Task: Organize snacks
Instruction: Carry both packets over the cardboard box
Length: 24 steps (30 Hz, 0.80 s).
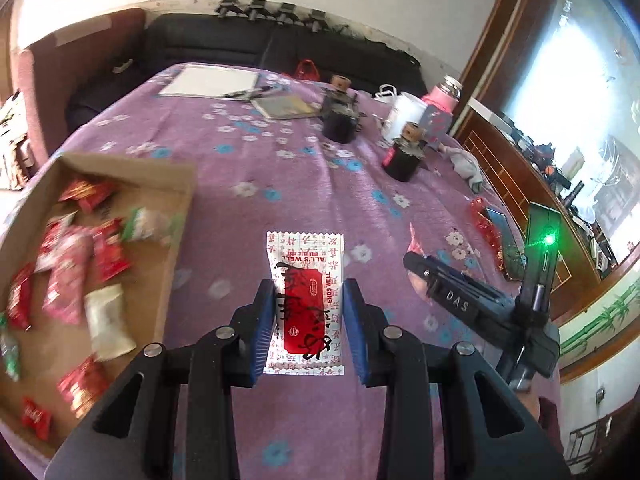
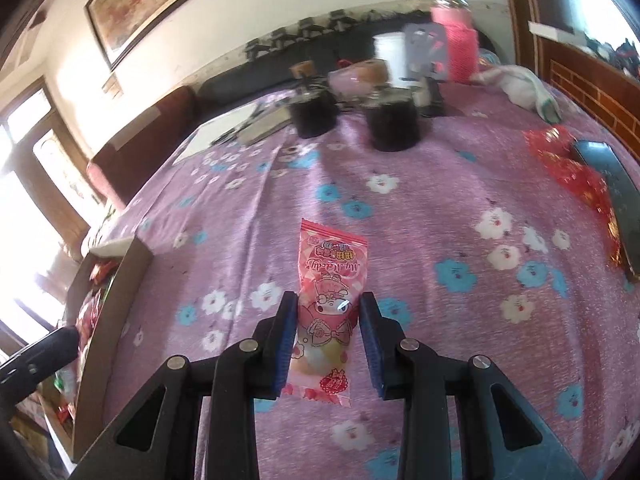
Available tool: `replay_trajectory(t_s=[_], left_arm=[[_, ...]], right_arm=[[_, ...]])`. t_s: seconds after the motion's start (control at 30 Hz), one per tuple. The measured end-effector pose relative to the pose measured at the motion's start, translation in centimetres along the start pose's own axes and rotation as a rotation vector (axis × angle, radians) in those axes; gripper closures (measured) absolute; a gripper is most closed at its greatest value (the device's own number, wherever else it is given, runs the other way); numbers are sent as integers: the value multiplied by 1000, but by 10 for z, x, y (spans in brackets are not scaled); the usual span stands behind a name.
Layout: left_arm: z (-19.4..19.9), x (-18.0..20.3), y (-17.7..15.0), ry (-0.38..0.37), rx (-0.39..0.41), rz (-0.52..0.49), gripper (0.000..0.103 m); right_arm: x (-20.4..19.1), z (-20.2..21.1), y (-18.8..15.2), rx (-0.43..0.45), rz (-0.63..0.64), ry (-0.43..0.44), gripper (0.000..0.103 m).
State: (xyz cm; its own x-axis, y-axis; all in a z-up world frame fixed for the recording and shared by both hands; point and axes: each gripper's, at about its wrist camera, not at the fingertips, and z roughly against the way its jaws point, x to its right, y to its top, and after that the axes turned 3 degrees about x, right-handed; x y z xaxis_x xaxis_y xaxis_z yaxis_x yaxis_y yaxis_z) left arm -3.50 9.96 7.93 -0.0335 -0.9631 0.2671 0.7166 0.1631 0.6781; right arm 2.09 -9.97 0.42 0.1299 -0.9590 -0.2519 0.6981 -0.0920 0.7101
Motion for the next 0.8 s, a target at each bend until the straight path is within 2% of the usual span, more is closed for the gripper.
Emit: replay_trajectory(t_s=[0.2,0.37,0.67,0.73,0.8], left_arm=[[38,-36,-18,0,43,56,72],[73,-79,-27,-6,105,147,72],[116,-160,-47,58,177,315,72],[118,-173,-52,56,175,345,72],[120,-180,-56,51,177,360,72]], right_arm=[[-33,9,-4,-9,64,23,71],[-65,33,-13,-12,74,95,71],[-167,73,-28,10,264,209,72],[-176,75,-28,2,261,242,73],[-172,76,-22,20,242,236,68]])
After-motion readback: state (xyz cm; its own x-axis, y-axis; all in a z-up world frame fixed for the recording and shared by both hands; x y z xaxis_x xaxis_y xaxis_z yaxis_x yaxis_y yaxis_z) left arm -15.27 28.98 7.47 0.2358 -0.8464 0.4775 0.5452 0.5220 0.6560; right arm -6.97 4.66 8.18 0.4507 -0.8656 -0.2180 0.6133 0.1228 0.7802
